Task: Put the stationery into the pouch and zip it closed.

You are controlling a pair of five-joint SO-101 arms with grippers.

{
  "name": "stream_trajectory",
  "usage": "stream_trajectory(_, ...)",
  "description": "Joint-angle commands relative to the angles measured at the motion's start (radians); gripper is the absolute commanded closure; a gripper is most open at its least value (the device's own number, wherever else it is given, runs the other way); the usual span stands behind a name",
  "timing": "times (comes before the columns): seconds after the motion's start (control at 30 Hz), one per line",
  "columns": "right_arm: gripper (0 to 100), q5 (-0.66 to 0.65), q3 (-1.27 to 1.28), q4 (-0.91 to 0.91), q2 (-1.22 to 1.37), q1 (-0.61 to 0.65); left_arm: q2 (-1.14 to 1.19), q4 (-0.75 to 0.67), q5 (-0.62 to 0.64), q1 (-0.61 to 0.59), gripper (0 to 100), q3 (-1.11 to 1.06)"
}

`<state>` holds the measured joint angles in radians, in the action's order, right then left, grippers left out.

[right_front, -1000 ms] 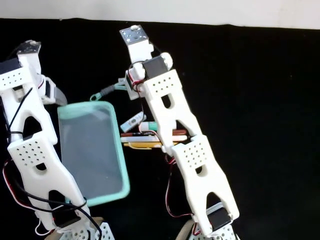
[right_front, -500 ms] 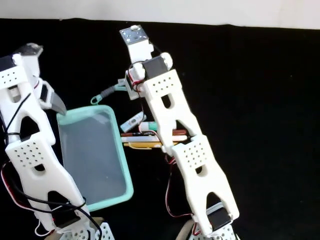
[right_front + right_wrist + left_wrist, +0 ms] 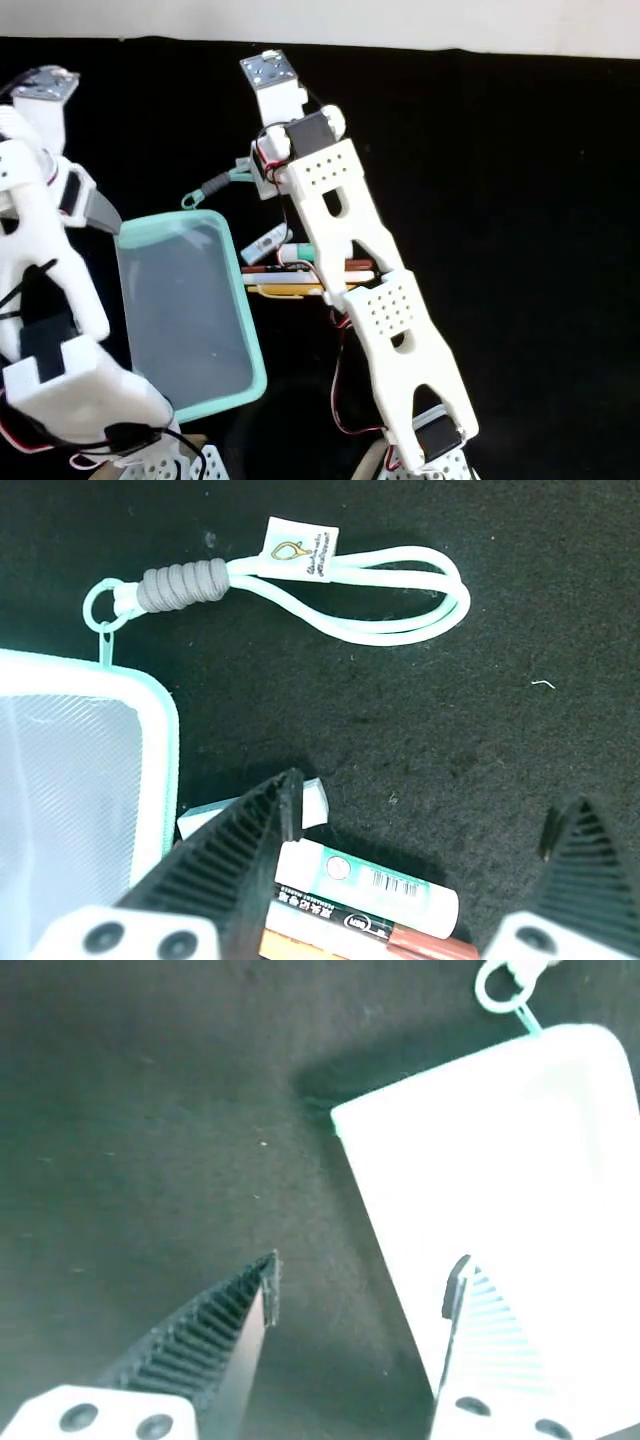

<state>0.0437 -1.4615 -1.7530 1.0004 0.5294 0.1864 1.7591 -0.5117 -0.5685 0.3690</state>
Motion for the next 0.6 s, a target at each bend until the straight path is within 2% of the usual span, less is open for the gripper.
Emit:
stream_trajectory(0.0,62.6,0.005,-0.013,-0.012,-0.028,0.016,0.002,-0.026,0.049,0.016,72,0.058)
stream_trajectory(0.57,62.6,0.005,-0.002,-0.012,-0.022,0.097,0.496,-0.003,0.094,0.053,71,0.627)
